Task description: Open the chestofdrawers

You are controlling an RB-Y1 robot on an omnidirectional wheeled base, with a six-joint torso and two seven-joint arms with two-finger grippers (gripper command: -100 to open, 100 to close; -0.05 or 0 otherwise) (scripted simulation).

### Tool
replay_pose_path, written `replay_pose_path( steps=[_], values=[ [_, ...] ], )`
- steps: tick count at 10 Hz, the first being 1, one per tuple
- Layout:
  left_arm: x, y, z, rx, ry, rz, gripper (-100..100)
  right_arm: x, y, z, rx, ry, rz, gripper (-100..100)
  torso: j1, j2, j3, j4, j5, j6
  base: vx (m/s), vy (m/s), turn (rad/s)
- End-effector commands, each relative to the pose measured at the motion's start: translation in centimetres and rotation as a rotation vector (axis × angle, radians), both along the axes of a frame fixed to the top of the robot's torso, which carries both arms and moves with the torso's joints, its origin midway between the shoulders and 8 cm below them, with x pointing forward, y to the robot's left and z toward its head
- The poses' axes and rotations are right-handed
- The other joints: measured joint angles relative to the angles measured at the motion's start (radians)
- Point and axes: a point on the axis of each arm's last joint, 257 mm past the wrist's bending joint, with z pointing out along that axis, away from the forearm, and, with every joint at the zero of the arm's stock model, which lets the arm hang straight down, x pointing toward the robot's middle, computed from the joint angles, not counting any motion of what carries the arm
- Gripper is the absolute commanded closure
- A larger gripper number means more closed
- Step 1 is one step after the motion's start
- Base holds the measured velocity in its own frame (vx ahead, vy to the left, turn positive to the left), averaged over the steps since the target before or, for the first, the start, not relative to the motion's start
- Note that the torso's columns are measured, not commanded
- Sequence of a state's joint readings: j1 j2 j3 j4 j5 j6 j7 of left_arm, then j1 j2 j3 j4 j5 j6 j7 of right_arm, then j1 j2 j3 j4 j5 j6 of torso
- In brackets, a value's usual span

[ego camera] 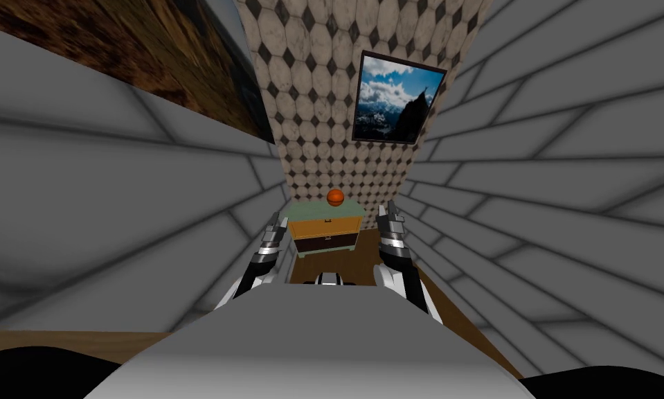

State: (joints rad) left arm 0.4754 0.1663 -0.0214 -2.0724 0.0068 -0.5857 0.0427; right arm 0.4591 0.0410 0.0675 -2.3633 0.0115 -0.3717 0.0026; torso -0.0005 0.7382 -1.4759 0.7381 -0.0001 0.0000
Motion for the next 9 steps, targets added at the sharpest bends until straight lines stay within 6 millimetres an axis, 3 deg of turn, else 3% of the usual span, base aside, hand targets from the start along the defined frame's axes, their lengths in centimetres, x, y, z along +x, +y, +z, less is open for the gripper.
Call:
replay_pose_path(
  steps=[1,9],
  values=[
    [0.4,0.5,-1.9,0.013,0.023,0.001,-100,0.0,0.0,0.0,0.000,0.000,0.000,0,0.001,0.001,0.001,0.000,0.000,0.000,0.060,-0.038,-0.007],
    [0.7,2.5,-8.6,0.036,0.087,0.019,-100,0.0,0.0,0.0,0.000,0.000,0.000,0,0.002,0.000,0.000,0.000,0.000,0.000,0.084,-0.051,-0.006]
  ],
)
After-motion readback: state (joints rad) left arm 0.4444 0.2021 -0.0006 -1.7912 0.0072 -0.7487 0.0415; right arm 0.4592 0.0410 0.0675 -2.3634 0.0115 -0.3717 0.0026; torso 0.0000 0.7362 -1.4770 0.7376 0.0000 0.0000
